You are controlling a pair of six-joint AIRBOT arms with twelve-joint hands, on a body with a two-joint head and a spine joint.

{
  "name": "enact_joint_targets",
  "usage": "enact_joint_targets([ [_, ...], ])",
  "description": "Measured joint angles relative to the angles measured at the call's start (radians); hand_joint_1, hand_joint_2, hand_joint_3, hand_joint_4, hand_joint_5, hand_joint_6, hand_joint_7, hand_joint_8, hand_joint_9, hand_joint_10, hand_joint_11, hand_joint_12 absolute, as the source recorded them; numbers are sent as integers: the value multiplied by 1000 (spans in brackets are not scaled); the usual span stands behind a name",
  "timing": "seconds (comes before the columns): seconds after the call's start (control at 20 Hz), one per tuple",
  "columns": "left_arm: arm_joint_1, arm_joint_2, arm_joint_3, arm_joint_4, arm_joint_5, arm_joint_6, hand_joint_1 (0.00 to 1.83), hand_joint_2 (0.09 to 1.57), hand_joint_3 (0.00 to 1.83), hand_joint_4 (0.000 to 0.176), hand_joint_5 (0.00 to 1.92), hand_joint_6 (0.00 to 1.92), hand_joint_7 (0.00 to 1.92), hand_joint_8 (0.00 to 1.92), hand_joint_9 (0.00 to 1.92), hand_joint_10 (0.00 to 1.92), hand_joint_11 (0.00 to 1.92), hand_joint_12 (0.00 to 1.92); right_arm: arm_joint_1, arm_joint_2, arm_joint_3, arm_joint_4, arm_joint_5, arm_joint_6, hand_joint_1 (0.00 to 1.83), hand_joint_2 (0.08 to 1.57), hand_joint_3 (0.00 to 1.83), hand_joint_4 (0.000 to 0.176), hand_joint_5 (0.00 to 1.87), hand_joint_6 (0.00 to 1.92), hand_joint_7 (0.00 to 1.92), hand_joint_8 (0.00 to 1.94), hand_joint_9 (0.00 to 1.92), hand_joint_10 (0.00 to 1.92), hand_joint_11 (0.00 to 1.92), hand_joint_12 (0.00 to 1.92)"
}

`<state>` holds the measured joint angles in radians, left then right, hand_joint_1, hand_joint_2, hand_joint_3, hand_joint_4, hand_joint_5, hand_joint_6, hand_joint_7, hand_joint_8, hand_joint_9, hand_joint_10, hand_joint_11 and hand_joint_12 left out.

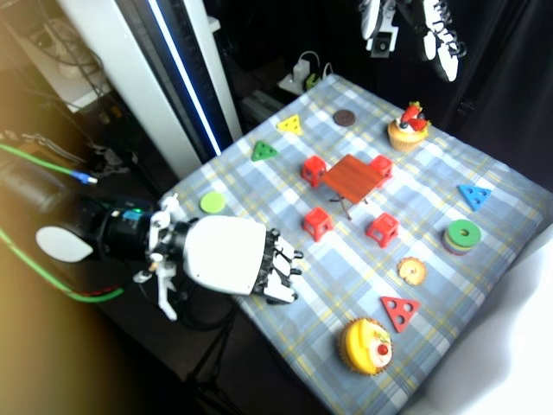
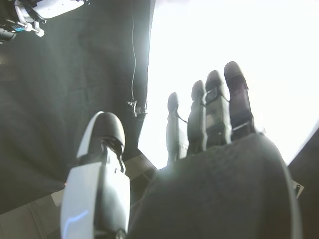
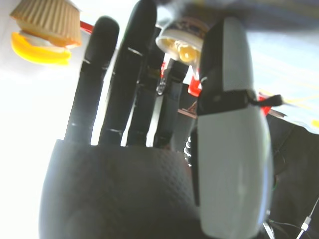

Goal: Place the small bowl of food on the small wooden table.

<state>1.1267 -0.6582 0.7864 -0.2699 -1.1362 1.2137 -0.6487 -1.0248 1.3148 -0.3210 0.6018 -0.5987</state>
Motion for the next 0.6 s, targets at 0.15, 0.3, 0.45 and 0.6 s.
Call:
enact_joint_targets([
  [0.15, 0, 0, 2, -1, 0, 0, 607, 1128, 0, 125, 335, 1, 250, 3, 220, 7, 0, 496, 21, -2, -12, -32, -8, 0, 1237, 1118, 5, 0, 915, 950, 1050, 1032, 995, 924, 803, 1443],
  [0.3, 0, 0, 3, -4, 3, 0, 631, 1115, 0, 127, 323, 2, 243, 1, 229, 3, 0, 508, 50, -2, -27, -41, 38, 0, 1199, 1194, 2, 0, 787, 1112, 896, 1299, 863, 1059, 660, 1617],
  [0.45, 0, 0, 3, -3, 3, 0, 590, 1127, 2, 128, 309, 2, 235, 1, 233, 2, 0, 559, 61, -2, -36, -42, 85, 0, 1135, 1192, 6, 0, 832, 1163, 818, 1333, 810, 1527, 740, 1880],
  [0.6, 0, 0, 3, -7, 6, 0, 650, 1110, 0, 113, 344, 10, 248, 3, 238, 2, 0, 579, 78, -4, -41, -49, 100, 0, 1145, 1141, 0, 0, 935, 1036, 883, 1830, 998, 1887, 1074, 1919],
])
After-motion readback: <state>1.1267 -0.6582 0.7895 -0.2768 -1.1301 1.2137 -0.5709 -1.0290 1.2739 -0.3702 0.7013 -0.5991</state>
